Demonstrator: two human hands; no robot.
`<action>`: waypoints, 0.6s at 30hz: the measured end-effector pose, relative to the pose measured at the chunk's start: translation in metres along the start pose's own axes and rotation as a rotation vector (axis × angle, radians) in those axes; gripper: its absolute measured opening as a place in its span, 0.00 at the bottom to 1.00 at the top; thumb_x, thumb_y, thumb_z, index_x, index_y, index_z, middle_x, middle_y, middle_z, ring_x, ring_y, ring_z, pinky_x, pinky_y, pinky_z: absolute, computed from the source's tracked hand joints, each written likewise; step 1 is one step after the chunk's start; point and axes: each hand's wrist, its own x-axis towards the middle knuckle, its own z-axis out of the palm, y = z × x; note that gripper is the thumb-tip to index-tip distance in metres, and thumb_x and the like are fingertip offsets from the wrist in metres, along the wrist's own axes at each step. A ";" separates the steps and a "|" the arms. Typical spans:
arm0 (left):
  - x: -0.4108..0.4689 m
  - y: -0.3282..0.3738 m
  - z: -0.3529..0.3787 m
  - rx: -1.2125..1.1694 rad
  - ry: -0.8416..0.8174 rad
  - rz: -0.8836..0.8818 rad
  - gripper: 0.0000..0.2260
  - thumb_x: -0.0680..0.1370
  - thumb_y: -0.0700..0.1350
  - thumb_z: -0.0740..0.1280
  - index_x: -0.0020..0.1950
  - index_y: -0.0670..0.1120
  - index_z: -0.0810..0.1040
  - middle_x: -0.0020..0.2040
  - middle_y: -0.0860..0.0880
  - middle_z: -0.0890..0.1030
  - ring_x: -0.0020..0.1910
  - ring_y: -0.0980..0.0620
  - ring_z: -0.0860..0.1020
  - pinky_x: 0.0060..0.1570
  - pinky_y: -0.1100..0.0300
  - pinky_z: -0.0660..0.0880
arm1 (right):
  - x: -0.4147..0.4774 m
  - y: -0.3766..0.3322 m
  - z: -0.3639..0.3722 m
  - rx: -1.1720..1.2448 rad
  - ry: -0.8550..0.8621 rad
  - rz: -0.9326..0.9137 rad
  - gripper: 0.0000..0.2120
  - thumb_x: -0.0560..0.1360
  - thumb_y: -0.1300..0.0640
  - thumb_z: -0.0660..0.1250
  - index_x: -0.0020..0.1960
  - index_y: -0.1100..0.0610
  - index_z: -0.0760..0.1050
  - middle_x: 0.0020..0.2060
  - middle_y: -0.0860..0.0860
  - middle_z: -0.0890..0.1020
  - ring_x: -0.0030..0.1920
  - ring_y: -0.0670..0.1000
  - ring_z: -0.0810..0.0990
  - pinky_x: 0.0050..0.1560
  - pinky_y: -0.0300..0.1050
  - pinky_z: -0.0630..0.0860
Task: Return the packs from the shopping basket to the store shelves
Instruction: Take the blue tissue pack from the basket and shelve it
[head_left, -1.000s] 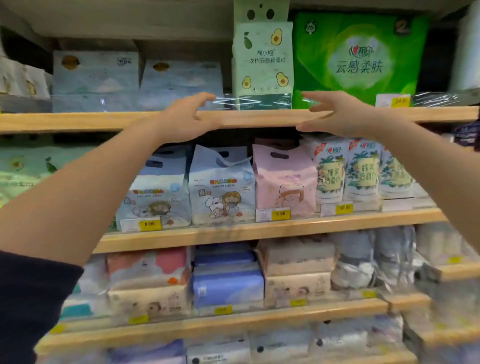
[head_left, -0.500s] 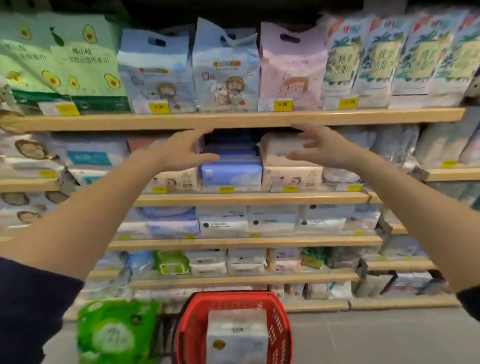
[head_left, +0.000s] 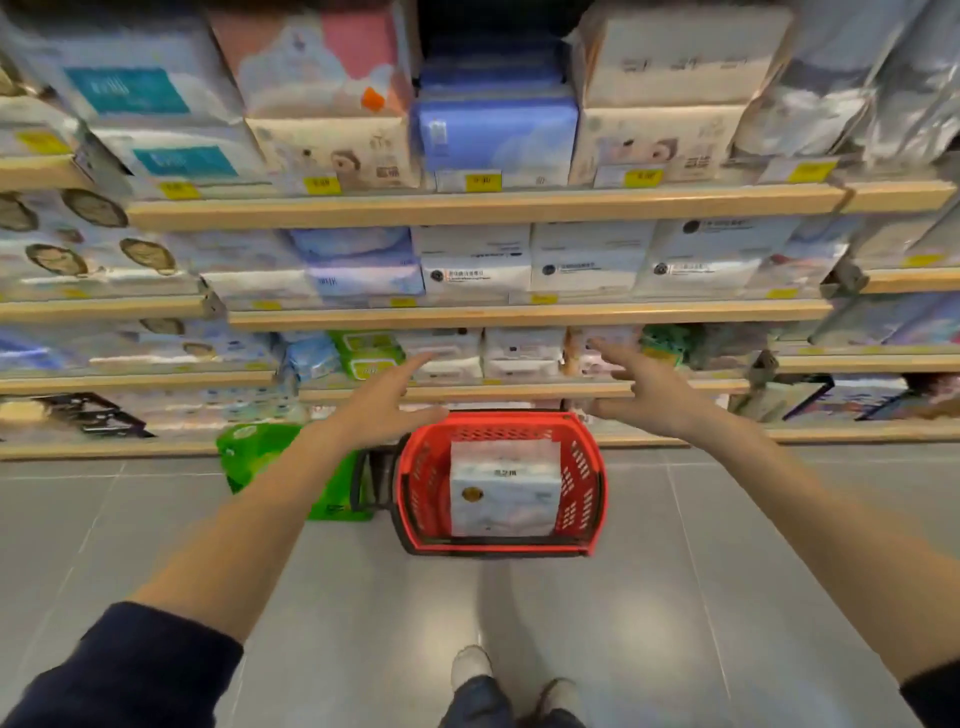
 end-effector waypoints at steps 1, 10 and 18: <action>0.003 -0.011 0.010 -0.026 -0.012 0.001 0.36 0.71 0.56 0.70 0.74 0.52 0.56 0.74 0.49 0.62 0.71 0.48 0.64 0.65 0.56 0.65 | 0.001 0.009 0.014 0.014 -0.010 0.017 0.38 0.69 0.55 0.72 0.74 0.54 0.56 0.71 0.52 0.65 0.69 0.55 0.67 0.57 0.39 0.66; 0.028 -0.118 0.087 -0.072 -0.141 -0.045 0.43 0.63 0.73 0.63 0.74 0.57 0.57 0.71 0.50 0.68 0.69 0.51 0.67 0.66 0.49 0.68 | 0.015 0.078 0.123 0.112 -0.099 0.233 0.40 0.68 0.57 0.73 0.73 0.49 0.56 0.68 0.50 0.70 0.66 0.53 0.70 0.63 0.48 0.67; 0.044 -0.198 0.184 -0.174 -0.163 -0.167 0.40 0.67 0.62 0.68 0.74 0.56 0.55 0.70 0.47 0.68 0.69 0.50 0.66 0.65 0.60 0.63 | 0.023 0.149 0.215 0.147 -0.086 0.335 0.36 0.69 0.58 0.72 0.72 0.51 0.59 0.68 0.55 0.69 0.65 0.55 0.70 0.62 0.43 0.68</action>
